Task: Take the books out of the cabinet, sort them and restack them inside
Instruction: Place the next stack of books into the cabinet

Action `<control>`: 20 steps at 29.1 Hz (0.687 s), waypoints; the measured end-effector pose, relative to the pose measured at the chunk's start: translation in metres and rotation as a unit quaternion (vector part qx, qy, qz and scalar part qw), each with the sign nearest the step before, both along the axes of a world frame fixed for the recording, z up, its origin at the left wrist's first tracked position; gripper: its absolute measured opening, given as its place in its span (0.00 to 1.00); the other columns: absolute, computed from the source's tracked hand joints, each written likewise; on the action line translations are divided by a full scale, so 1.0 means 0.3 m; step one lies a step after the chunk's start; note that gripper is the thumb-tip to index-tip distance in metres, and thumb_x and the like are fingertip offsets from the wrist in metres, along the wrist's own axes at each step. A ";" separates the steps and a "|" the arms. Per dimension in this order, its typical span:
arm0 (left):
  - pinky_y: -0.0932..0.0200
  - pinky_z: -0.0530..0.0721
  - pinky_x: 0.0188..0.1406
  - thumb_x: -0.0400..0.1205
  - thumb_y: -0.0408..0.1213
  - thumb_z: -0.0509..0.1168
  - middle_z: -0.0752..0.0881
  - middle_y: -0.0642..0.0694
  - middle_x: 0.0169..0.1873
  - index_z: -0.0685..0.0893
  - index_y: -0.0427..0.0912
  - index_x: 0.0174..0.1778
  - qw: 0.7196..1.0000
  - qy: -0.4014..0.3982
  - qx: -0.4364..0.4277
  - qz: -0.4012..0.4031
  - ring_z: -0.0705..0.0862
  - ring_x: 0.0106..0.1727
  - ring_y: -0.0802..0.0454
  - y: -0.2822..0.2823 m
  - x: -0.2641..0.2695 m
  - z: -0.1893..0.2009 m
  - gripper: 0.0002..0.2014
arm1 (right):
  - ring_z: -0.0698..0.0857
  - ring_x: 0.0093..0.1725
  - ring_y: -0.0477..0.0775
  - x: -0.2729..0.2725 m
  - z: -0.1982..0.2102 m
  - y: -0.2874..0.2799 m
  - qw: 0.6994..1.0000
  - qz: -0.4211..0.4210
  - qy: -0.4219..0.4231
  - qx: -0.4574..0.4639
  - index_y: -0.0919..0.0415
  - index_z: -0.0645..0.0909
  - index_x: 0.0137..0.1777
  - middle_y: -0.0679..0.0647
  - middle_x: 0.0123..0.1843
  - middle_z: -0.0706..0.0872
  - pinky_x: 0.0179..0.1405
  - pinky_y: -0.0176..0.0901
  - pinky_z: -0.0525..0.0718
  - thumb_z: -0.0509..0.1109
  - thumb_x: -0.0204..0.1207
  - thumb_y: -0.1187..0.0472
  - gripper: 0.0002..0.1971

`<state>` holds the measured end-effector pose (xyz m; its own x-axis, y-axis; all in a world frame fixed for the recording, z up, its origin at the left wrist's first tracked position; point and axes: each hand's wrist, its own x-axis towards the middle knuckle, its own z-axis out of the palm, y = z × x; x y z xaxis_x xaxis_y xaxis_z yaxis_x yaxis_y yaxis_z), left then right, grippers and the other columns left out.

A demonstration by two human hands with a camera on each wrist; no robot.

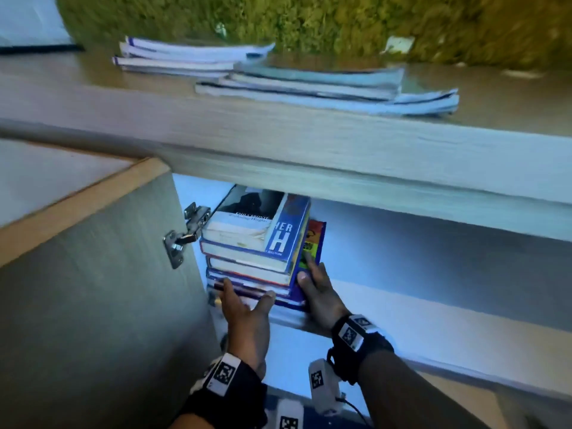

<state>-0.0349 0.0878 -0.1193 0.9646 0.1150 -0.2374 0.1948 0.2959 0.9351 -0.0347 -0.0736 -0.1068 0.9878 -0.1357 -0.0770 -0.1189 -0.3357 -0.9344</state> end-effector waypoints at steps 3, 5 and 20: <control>0.27 0.74 0.74 0.71 0.45 0.80 0.61 0.55 0.84 0.54 0.74 0.81 0.998 0.056 -0.013 -0.005 0.71 0.81 0.40 0.018 0.018 0.039 0.51 | 0.67 0.85 0.52 -0.020 0.075 -0.017 0.999 0.010 0.034 0.041 0.29 0.64 0.82 0.48 0.87 0.65 0.82 0.45 0.68 0.67 0.81 0.38 0.30; 0.30 0.83 0.64 0.67 0.52 0.79 0.73 0.47 0.76 0.59 0.70 0.80 0.991 0.121 0.049 -0.040 0.79 0.71 0.36 0.036 -0.005 0.083 0.48 | 0.81 0.71 0.53 -0.096 0.172 -0.016 0.998 -0.003 0.048 0.029 0.49 0.78 0.77 0.53 0.77 0.79 0.68 0.36 0.79 0.68 0.86 0.53 0.20; 0.62 0.80 0.41 0.73 0.59 0.65 0.88 0.47 0.32 0.86 0.45 0.39 0.921 -0.226 0.249 -0.198 0.85 0.37 0.60 0.181 -0.246 1.550 0.19 | 0.92 0.48 0.52 -0.529 1.574 -0.002 0.996 0.000 -0.023 0.085 0.59 0.86 0.58 0.52 0.46 0.93 0.46 0.43 0.86 0.69 0.76 0.53 0.14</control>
<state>-0.1088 0.1420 0.3457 0.9416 -0.2814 0.1849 -0.2466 -0.2024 0.9477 -0.1933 -0.0742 0.3653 0.9907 -0.1246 -0.0538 -0.0750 -0.1727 -0.9821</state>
